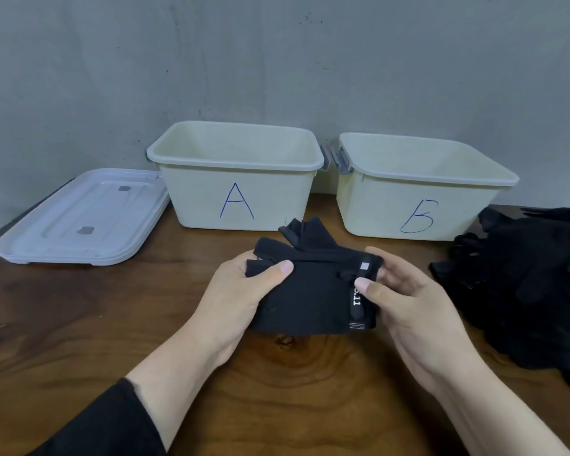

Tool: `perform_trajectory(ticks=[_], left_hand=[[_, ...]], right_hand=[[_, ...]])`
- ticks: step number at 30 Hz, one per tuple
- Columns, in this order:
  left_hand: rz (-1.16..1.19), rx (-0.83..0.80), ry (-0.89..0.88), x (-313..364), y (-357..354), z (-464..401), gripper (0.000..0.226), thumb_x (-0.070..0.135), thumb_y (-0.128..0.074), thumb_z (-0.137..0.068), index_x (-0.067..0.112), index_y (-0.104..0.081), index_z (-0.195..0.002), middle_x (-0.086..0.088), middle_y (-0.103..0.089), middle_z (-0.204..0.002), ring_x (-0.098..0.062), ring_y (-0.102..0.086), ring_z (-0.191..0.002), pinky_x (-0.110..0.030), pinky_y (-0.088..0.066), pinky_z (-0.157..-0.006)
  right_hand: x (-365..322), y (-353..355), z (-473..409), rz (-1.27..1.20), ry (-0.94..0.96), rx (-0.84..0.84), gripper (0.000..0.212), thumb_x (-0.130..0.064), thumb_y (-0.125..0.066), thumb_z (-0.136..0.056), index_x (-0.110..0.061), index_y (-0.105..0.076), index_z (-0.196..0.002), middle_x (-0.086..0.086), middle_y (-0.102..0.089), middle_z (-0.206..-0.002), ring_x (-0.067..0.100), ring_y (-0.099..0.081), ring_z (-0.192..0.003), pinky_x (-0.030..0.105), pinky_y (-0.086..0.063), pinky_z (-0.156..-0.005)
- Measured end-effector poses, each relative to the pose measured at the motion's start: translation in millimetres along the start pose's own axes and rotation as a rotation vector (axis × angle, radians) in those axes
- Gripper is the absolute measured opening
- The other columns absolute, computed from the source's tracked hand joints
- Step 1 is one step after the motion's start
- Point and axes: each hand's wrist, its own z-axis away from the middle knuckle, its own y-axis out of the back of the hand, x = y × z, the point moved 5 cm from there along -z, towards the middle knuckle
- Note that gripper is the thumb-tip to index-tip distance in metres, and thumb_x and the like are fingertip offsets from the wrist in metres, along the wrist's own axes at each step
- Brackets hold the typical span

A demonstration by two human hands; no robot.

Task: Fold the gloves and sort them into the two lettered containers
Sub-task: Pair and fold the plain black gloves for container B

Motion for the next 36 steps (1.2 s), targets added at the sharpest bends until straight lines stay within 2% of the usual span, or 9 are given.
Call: perform_trajectory(ticks=[5,7,11,15,18,23,29,32,36], left_hand=[[-0.262,0.079,-0.149,7.5,-3.6,-2.9,0.017,0.032,-0.064,-0.093,0.019,-0.071,-0.085,-0.003,-0.073,-0.078,-0.016,-0.071,-0.074,-0.043,-0.058,-0.071],[-0.444,0.108,-0.282,18.6,-4.4,-7.5,0.013,0.034,-0.063,-0.093,0.030,-0.070,-0.082,0.006,-0.072,-0.080,-0.011,-0.068,-0.076,-0.032,-0.056,-0.074],[-0.739,0.183,-0.597,56.8,-18.7,-25.4,0.013,0.038,-0.057,-0.097,0.035,-0.069,-0.094,0.024,-0.066,-0.096,0.000,-0.060,-0.097,-0.010,-0.043,-0.077],[-1.005,0.123,-0.838,85.2,-50.2,-58.2,0.032,0.039,-0.045,-0.095,0.026,-0.068,-0.112,0.017,-0.064,-0.113,-0.004,-0.053,-0.107,-0.019,-0.034,-0.095],[-1.123,0.115,-0.920,100.8,-66.6,-82.7,0.036,0.035,-0.045,-0.093,0.023,-0.069,-0.116,0.010,-0.064,-0.120,-0.009,-0.051,-0.115,-0.023,-0.028,-0.102],[-1.310,0.027,-0.854,96.9,-87.0,-125.0,0.043,0.038,-0.045,-0.090,0.025,-0.067,-0.123,0.007,-0.063,-0.126,-0.010,-0.050,-0.120,-0.028,-0.028,-0.105],[-1.499,-0.060,-0.779,82.4,-104.8,-143.3,0.049,0.044,-0.056,-0.082,0.023,-0.067,-0.124,0.004,-0.065,-0.129,-0.015,-0.060,-0.121,-0.044,-0.046,-0.102],[-1.494,-0.048,-0.807,83.6,-105.5,-144.1,0.048,0.044,-0.059,-0.081,0.024,-0.066,-0.124,0.005,-0.065,-0.128,-0.013,-0.060,-0.119,-0.042,-0.047,-0.103],[-1.496,-0.033,-0.821,82.2,-104.8,-145.1,0.050,0.045,-0.052,-0.083,0.025,-0.066,-0.126,0.006,-0.064,-0.131,-0.013,-0.060,-0.120,-0.042,-0.044,-0.105]], right_hand=[[-40.5,22.1,2.6,0.225,0.168,0.154,0.026,-0.006,-0.073,-0.088,-0.021,-0.077,-0.108,-0.002,-0.078,-0.095,0.014,-0.074,-0.092,0.016,-0.055,-0.069],[-78.3,37.5,-1.3,0.350,0.280,0.214,0.025,-0.008,-0.075,-0.087,-0.027,-0.077,-0.104,-0.008,-0.078,-0.092,0.008,-0.073,-0.086,0.012,-0.054,-0.070],[-161.8,67.2,-32.1,0.508,0.456,0.191,0.032,-0.009,-0.074,-0.088,-0.038,-0.076,-0.100,-0.010,-0.078,-0.093,0.009,-0.074,-0.079,0.029,-0.060,-0.075],[-231.8,96.1,-85.3,0.697,0.466,0.246,0.029,-0.019,-0.079,-0.081,-0.039,-0.075,-0.101,-0.005,-0.077,-0.097,0.023,-0.074,-0.089,0.053,-0.055,-0.096],[-259.0,103.4,-128.3,0.824,0.407,0.232,0.022,-0.013,-0.077,-0.086,-0.031,-0.074,-0.097,0.001,-0.077,-0.094,0.028,-0.074,-0.089,0.050,-0.056,-0.094],[-260.6,99.9,-188.6,0.954,0.282,0.233,0.019,-0.010,-0.075,-0.087,-0.022,-0.071,-0.102,0.001,-0.073,-0.084,0.018,-0.067,-0.074,0.030,-0.049,-0.066],[-199.8,88.3,-251.8,0.932,0.023,0.189,0.013,-0.008,-0.077,-0.084,-0.013,-0.074,-0.096,0.015,-0.076,-0.090,0.033,-0.074,-0.082,0.048,-0.062,-0.081],[-169.8,76.9,-269.4,0.797,-0.078,0.142,0.007,-0.004,-0.071,-0.089,-0.003,-0.072,-0.097,0.017,-0.073,-0.094,0.029,-0.069,-0.076,0.043,-0.063,-0.072],[-129.1,73.1,-282.1,0.972,-0.300,0.064,0.038,-0.028,-0.078,-0.088,0.001,-0.067,-0.110,0.014,-0.071,-0.106,0.028,-0.071,-0.090,0.039,-0.060,-0.075]])
